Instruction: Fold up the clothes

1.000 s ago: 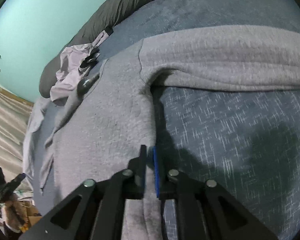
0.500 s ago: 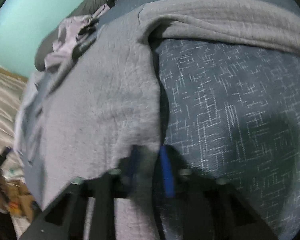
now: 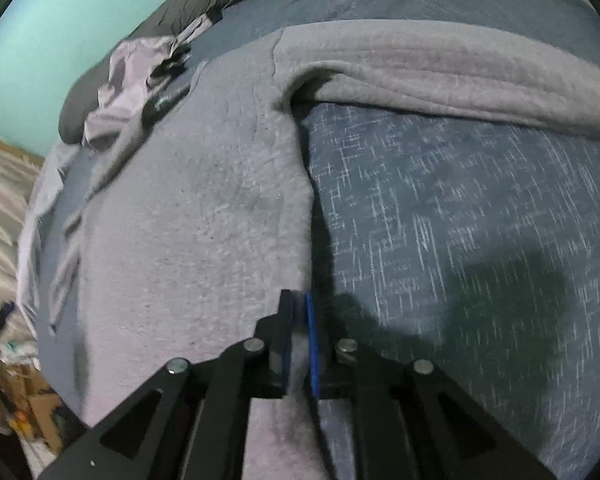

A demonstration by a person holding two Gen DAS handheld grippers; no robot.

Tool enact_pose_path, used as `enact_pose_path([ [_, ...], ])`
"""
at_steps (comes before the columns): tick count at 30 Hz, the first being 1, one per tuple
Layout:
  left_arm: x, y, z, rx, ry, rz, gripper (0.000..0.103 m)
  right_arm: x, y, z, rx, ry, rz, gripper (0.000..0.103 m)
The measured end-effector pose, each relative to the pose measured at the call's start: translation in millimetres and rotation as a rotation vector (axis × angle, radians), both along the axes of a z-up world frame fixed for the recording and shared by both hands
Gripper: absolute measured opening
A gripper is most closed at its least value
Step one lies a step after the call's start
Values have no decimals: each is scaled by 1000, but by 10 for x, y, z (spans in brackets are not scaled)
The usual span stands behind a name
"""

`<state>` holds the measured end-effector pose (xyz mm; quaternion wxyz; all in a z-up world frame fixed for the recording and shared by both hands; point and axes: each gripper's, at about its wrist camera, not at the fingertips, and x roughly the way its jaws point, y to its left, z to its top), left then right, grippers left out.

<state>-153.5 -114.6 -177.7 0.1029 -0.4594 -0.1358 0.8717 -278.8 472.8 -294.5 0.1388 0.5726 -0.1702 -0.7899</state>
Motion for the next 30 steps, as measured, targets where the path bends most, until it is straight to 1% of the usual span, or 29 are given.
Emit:
enact_pose_path([
  [2,41,-19,2,-4,-2,-3,34,78,79,14,-20,-25,-2,28],
  [6,133,-86,-27,-1,-8,6,34,263,175,7,-60,-50,18,30],
  [10,232,-117,-28,8,-12,14,34,313,62,-103,-96,-76,18,30],
  [12,284,-113,3,4,-6,11,34,342,22,-179,-78,-92,16,29],
  [13,303,-116,21,1,-4,10,34,363,13,-189,-63,-90,21,26],
  [14,322,-121,39,-1,-1,9,34,388,12,-176,-44,-81,22,10],
  [15,342,-129,55,-3,2,10,34,413,11,-164,-26,-72,24,4],
  [18,378,-149,67,-6,5,13,34,486,53,-91,-1,-51,4,3],
  [21,399,-164,46,-3,1,16,34,537,81,-27,-39,-28,-8,3],
  [23,411,-158,35,0,-1,13,34,564,89,31,-74,-30,-14,4],
  [25,423,-154,24,0,-4,5,34,595,99,58,-90,-61,-17,5],
  [27,437,-160,-5,5,-14,-2,34,666,96,98,-81,-77,8,17],
  [29,436,-185,-81,13,-36,2,34,745,75,127,-58,-86,43,22],
  [30,433,-196,-128,14,-50,4,34,818,88,124,-54,-98,54,23],
])
